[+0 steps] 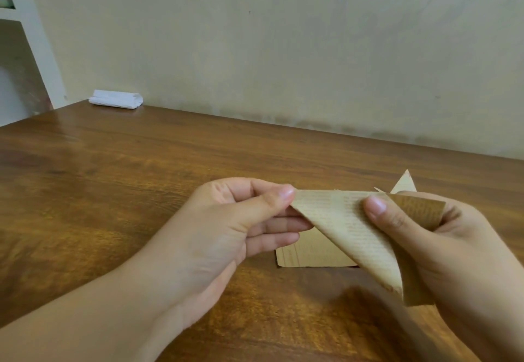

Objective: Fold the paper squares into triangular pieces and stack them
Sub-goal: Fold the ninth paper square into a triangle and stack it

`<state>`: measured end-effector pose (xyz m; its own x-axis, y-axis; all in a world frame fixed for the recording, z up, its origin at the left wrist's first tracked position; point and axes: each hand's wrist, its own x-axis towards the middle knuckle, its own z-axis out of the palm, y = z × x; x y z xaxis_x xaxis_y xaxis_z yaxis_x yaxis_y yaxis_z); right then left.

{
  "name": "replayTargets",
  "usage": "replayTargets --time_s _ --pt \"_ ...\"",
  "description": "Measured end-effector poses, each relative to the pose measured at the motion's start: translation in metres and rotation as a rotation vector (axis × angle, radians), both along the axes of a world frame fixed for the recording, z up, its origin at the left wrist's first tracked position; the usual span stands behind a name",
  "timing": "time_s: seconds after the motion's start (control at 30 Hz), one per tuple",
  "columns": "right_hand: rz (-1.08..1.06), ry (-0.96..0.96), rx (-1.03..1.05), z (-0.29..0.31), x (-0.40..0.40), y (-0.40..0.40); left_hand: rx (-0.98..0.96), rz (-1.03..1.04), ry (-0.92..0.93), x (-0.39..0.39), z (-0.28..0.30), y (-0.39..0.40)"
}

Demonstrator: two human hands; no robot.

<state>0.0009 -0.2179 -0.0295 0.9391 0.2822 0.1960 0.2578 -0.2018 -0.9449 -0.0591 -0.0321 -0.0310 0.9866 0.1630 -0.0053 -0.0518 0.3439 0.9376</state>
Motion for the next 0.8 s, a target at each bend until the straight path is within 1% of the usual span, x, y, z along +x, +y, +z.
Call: replayTargets --time_s 0.3,0.57,0.8 --pt "-0.014 -0.003 -0.025 -0.0008 0.0009 0.0007 -0.02 0.024 -0.019 0.0009 -0.0005 -0.0012" --pt "-0.013 0.022 0.009 0.0017 -0.0012 0.0018 0.008 0.03 -0.025 0.0007 -0.0007 0.0011" --pt "-0.019 0.012 0.017 0.0023 -0.0029 0.003 -0.007 0.02 -0.012 -0.0011 0.0013 0.0013"
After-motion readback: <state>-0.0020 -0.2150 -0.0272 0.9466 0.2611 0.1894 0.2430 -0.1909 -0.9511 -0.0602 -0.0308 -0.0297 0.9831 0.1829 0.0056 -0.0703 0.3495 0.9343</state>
